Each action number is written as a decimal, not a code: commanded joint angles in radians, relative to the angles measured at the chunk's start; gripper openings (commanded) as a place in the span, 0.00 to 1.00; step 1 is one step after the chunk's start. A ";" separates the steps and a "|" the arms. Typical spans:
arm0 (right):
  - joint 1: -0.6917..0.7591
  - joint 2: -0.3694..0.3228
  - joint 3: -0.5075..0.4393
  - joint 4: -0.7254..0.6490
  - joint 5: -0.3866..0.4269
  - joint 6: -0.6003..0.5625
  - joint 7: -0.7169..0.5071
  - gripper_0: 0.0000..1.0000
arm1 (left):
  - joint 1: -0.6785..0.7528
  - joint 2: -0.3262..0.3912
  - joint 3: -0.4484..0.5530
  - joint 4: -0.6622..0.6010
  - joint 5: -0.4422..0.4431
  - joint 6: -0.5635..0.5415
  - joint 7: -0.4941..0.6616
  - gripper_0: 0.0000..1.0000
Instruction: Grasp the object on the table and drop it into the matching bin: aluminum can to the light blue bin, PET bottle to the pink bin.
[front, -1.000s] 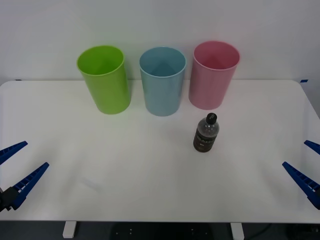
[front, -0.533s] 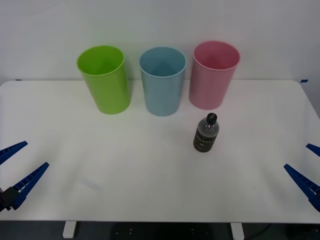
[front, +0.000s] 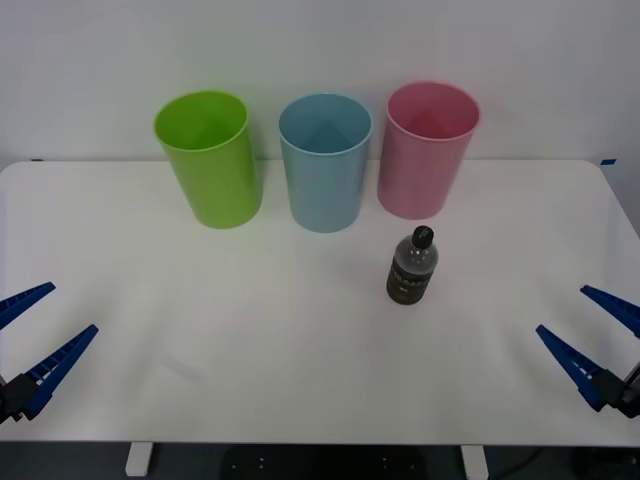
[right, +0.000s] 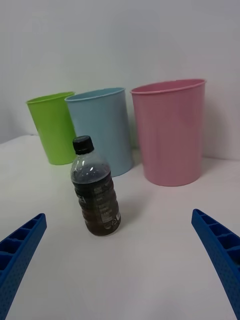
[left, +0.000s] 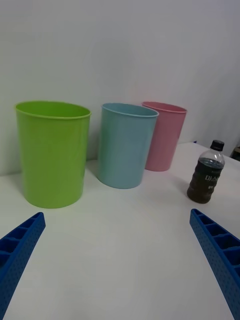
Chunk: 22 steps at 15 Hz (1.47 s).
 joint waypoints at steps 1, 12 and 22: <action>-0.029 0.000 0.034 0.043 0.008 0.008 0.068 1.00 | 0.000 0.000 0.000 0.000 0.000 0.000 0.000 1.00; -0.143 0.001 0.172 0.146 0.054 0.100 0.145 1.00 | 0.000 0.000 0.000 0.000 0.000 0.000 0.000 1.00; -0.198 0.005 0.330 0.146 0.052 0.292 0.226 1.00 | 0.000 0.000 0.000 0.000 0.000 0.000 0.000 1.00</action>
